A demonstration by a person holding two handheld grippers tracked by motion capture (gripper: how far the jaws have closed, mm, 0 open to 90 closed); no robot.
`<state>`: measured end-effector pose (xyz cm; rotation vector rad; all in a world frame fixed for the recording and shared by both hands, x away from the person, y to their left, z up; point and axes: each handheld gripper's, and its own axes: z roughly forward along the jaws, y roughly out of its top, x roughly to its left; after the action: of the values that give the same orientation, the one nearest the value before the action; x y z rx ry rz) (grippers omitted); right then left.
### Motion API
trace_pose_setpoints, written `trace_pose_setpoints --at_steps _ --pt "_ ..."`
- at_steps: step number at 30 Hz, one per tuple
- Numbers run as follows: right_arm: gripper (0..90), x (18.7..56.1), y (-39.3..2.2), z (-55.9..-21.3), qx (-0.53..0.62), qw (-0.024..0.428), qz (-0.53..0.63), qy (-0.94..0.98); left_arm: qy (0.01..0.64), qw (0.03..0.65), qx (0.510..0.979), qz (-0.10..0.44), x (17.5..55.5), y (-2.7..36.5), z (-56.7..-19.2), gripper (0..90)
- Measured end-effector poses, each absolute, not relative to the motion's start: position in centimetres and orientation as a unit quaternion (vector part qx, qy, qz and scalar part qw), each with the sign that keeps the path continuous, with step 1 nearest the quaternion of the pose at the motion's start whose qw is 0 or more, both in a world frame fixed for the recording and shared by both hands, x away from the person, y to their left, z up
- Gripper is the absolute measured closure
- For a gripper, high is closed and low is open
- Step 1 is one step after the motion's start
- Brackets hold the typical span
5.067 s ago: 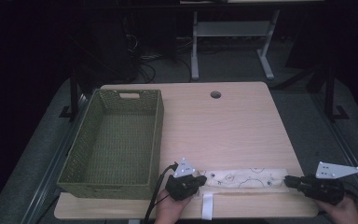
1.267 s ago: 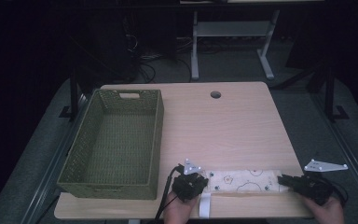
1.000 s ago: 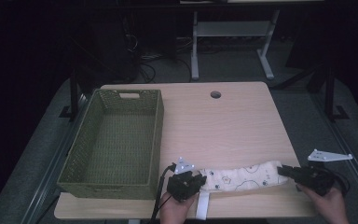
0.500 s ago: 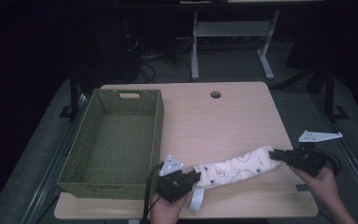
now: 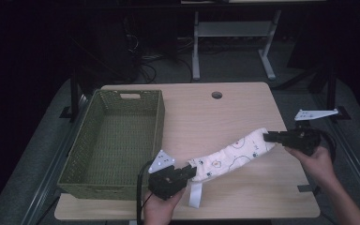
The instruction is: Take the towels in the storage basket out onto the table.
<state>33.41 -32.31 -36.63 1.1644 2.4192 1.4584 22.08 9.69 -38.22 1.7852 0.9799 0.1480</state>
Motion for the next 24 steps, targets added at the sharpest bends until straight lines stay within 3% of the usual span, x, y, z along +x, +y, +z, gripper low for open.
trace_pose_setpoints --at_steps 24 --pt "81.9 40.4 -24.6 -31.7 0.309 0.017 0.493 0.813 0.420 0.545 0.720 0.088 20.6 14.6 -35.7 82.3"
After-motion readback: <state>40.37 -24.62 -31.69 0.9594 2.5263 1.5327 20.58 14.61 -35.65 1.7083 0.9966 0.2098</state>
